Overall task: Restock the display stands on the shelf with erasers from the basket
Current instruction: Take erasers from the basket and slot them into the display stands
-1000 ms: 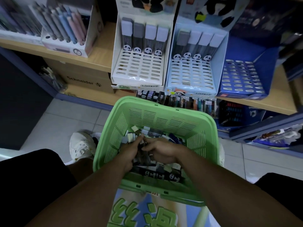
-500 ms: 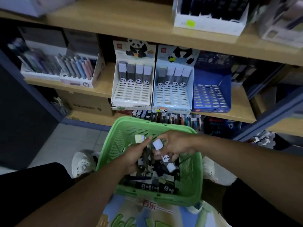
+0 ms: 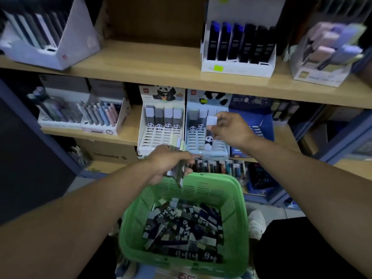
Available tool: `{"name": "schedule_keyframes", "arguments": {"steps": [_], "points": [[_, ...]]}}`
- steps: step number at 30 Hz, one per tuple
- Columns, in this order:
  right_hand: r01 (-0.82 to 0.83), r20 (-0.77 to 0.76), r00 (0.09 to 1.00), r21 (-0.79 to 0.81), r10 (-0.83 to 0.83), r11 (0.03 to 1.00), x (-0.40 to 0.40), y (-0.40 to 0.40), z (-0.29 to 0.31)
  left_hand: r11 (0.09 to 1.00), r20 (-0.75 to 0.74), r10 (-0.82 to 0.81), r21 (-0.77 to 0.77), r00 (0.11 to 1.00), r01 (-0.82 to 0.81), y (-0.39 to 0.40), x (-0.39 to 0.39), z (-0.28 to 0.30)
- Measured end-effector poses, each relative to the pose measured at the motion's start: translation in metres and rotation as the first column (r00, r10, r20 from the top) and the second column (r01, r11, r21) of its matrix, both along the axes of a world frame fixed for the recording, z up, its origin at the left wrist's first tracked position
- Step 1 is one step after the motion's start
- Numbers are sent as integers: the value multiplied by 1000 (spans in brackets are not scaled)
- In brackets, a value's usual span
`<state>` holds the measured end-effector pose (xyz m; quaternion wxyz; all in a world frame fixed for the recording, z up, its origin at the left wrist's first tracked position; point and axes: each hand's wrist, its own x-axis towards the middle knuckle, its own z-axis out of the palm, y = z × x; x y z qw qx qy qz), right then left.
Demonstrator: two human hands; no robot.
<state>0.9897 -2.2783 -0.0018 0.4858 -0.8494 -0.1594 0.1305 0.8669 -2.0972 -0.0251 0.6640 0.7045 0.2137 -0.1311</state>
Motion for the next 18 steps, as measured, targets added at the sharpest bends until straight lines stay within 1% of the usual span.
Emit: {"name": "schedule_keyframes", "arguments": {"steps": [3,5,7,9,11,12,15,18], "points": [[69,197,979,-48,-58,996,11,6,-10,999,34,15,30,999,-16,7,21,8],[65,286,958,-106,-32,992,16,12,-16,999,45,31,12,998,-31,8,28,4],[45,343,939,-156,11,987,20,19,-21,996,30,69,-63,997,-67,6,33,-4],[23,399,916,-171,48,985,23,23,-23,972,-22,128,-195,991,-130,3,39,-9],[12,444,894,-159,61,987,28,25,-26,927,-66,185,-319,981,-196,1,47,-9],[12,459,886,-155,61,988,30,25,-27,916,-74,193,-344,978,-207,1,51,-9],[30,482,875,-149,46,988,36,25,-33,918,-83,178,-346,980,-196,0,56,-13],[66,481,876,-112,-4,991,40,25,-38,927,-85,153,-332,985,-173,-1,57,-22]]}}
